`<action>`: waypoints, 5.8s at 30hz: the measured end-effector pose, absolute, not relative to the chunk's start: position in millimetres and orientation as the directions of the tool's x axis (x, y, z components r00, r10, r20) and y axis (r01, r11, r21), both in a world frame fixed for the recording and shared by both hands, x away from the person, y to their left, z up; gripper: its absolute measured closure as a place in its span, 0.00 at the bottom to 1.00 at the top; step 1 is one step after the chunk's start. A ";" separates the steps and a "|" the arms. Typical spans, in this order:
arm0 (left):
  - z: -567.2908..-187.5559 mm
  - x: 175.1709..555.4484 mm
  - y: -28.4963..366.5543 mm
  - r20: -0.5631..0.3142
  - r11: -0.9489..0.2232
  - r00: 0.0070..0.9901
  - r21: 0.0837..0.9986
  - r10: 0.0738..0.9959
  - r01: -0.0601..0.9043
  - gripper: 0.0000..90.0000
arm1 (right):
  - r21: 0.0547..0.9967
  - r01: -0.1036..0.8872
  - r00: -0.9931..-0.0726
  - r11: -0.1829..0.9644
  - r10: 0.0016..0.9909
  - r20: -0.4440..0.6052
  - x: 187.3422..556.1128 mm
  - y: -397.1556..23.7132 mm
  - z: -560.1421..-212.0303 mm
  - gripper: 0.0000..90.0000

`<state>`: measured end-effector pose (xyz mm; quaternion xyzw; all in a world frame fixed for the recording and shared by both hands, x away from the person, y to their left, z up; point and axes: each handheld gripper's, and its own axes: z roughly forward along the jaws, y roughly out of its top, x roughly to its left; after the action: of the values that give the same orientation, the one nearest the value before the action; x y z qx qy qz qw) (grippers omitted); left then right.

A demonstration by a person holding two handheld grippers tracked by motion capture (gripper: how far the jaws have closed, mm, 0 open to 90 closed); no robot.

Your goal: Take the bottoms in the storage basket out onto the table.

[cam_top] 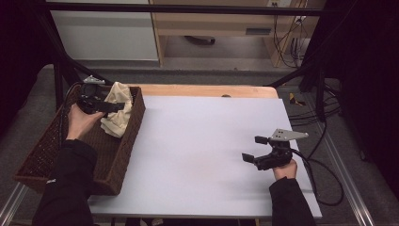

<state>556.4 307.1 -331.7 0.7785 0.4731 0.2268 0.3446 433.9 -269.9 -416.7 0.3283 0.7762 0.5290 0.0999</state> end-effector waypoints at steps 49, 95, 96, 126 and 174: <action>-366.9 590.7 318.1 0.030 -0.294 0.385 0.703 0.922 0.648 0.36 | 0.884 0.407 -0.765 0.230 0.614 0.193 434.8 -268.4 -418.5 0.04; -357.5 578.8 317.4 0.034 -0.290 0.365 0.678 0.930 0.676 0.85 | 0.884 0.407 -0.766 0.228 0.613 0.195 434.5 -269.0 -418.0 0.04; -357.3 578.5 317.5 0.034 -0.290 0.365 0.678 0.930 0.675 0.85 | 0.885 0.407 -0.766 0.227 0.613 0.195 434.5 -268.8 -418.1 0.04; -337.9 565.6 317.9 -0.013 -0.247 0.364 0.712 0.931 0.658 0.86 | 0.883 0.409 -0.765 0.231 0.614 0.194 434.6 -268.5 -418.3 0.04; -306.5 535.8 339.3 -0.039 -0.233 0.397 0.756 0.917 0.612 0.86 | 0.882 0.410 -0.764 0.233 0.616 0.192 434.8 -268.5 -418.3 0.04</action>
<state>535.8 339.3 -306.5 0.7554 0.5059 0.2137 0.3575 434.8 -268.5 -418.3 0.3292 0.7790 0.5245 0.0985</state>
